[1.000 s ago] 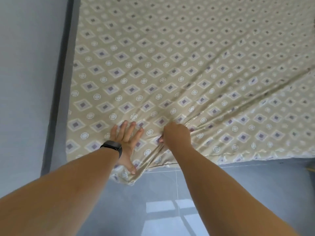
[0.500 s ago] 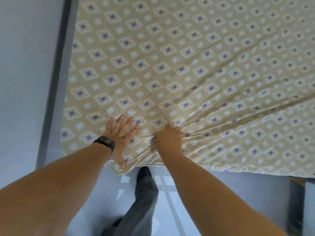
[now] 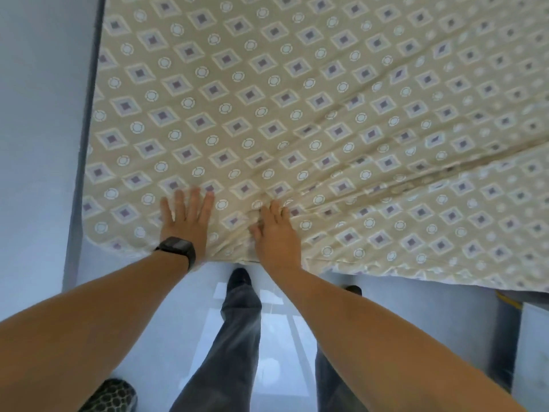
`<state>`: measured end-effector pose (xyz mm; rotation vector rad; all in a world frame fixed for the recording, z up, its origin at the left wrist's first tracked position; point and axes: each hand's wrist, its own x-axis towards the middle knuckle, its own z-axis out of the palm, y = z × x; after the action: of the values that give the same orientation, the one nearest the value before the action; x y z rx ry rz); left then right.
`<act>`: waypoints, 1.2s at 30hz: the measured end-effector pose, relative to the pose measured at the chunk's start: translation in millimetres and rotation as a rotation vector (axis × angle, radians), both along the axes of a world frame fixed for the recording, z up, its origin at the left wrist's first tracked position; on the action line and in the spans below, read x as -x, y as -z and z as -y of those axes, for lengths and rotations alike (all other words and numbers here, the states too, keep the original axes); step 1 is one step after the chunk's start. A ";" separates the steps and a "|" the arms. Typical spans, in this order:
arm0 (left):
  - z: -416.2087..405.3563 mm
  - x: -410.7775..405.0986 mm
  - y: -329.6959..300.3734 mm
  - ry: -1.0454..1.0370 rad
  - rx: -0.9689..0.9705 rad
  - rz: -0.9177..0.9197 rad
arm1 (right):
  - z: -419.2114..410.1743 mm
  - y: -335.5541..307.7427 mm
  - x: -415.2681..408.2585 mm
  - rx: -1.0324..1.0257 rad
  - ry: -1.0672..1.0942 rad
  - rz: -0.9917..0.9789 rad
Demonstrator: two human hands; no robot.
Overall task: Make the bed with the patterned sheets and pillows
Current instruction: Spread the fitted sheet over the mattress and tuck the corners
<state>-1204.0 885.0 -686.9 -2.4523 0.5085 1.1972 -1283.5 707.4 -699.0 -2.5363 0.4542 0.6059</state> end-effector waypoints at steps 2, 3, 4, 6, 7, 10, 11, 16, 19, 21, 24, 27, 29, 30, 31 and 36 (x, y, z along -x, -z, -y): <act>30.2 39.4 -13.6 -0.066 0.070 0.055 | 41.4 -7.0 33.6 -0.040 -0.035 0.127; 43.3 58.7 -18.3 -0.027 0.122 0.077 | 66.4 -8.5 50.1 0.026 -0.075 0.178; 58.7 76.6 -18.6 0.036 0.197 0.104 | 95.4 -8.6 70.9 0.109 -0.093 0.183; 94.8 109.7 -12.3 0.181 0.346 0.135 | 154.0 -14.2 111.3 0.274 -0.133 0.072; 112.2 121.6 -8.0 0.247 0.408 0.153 | 179.6 -17.1 130.0 0.325 -0.165 0.003; 156.9 137.0 -3.9 0.286 0.497 0.200 | 246.1 -17.9 157.6 0.403 -0.307 -0.094; 168.3 137.8 -2.6 0.276 0.511 0.220 | 264.3 -16.9 158.4 0.419 -0.346 -0.100; 180.1 136.3 -3.2 0.263 0.458 0.212 | 295.0 -10.7 161.8 0.356 -0.543 -0.106; 177.8 153.0 -10.6 0.212 0.367 0.092 | 290.1 -19.5 170.3 0.278 -0.630 -0.179; 182.9 170.4 -17.5 0.236 0.258 0.053 | 288.5 -26.2 184.4 0.206 -0.711 -0.294; 206.0 182.1 -31.3 0.270 0.108 0.055 | 295.6 -29.6 196.6 0.164 -0.698 -0.281; 238.8 186.7 -36.0 0.248 0.004 0.072 | 311.8 -29.8 207.1 0.053 -0.536 -0.228; 260.1 192.3 -40.3 0.218 0.004 0.065 | 322.7 -37.4 211.1 -0.096 -0.322 -0.274; 274.1 193.9 -45.0 0.214 0.028 0.038 | 330.0 -44.6 214.0 -0.159 -0.205 -0.306; 290.0 195.3 -50.6 0.228 0.059 0.006 | 338.4 -52.0 219.2 -0.209 -0.086 -0.323; 382.2 209.5 -81.6 0.345 0.197 -0.134 | 410.1 -90.9 264.3 -0.176 0.179 -0.345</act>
<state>-1413.5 502.8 -605.4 -2.3179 1.0848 1.2158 -1547.8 297.4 -608.1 -2.2007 0.7063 0.9733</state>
